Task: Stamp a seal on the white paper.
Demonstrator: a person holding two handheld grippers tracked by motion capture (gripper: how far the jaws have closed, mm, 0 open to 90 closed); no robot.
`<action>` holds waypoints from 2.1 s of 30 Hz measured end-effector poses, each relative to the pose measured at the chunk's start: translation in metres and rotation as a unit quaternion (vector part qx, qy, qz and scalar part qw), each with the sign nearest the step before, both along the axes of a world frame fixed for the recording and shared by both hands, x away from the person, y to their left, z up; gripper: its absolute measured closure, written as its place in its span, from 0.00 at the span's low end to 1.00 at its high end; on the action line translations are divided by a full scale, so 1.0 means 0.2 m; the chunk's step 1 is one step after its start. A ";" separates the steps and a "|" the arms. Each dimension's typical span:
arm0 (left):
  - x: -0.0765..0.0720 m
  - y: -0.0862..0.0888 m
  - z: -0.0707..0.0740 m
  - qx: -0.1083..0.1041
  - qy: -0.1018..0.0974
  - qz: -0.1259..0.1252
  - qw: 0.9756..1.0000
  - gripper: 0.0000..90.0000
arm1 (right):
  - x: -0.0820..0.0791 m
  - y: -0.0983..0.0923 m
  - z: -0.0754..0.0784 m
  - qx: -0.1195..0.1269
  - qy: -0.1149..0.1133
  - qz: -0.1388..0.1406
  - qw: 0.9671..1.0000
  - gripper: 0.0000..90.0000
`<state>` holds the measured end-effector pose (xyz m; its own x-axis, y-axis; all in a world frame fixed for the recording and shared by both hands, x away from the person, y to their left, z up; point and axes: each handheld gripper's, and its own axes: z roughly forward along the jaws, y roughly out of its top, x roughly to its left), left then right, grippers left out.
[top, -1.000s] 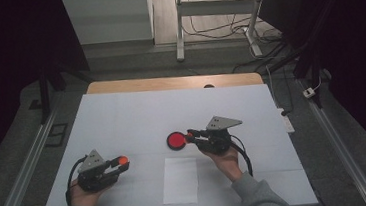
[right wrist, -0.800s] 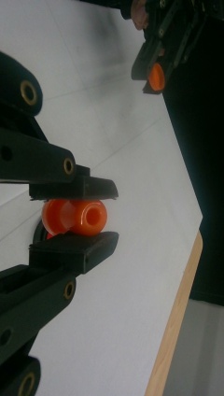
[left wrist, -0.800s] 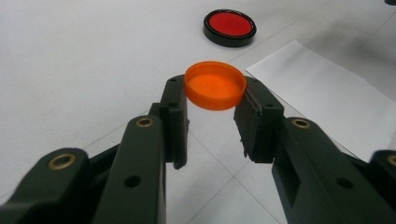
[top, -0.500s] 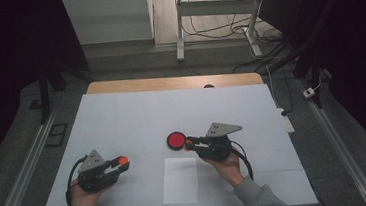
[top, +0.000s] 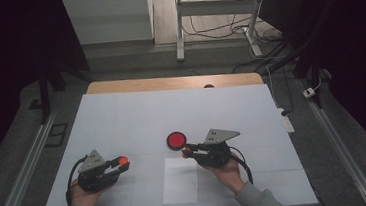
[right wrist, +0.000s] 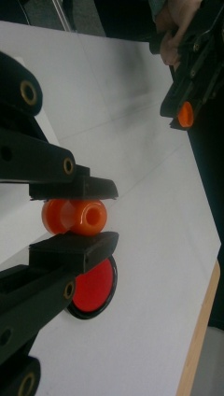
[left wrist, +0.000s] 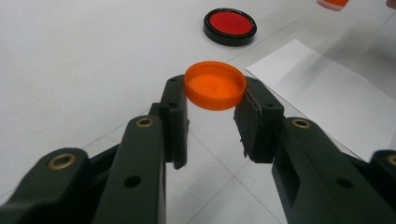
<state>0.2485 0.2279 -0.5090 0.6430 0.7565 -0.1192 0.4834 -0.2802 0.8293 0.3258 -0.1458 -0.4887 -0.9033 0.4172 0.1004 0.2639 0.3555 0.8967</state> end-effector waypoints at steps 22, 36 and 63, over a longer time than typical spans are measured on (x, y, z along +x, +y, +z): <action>0.00 0.00 0.00 0.001 0.001 -0.001 1.000 0.73 | -0.07 0.05 -0.05 -0.017 0.013 0.036 0.999 0.81; 0.00 -0.01 0.00 0.003 0.001 -0.002 1.000 0.73 | -0.09 0.09 -0.09 -0.036 0.011 0.043 0.998 0.81; 0.00 -0.01 -0.01 0.004 0.004 -0.005 1.000 0.73 | -0.13 0.13 -0.17 -0.091 0.000 0.065 0.994 0.81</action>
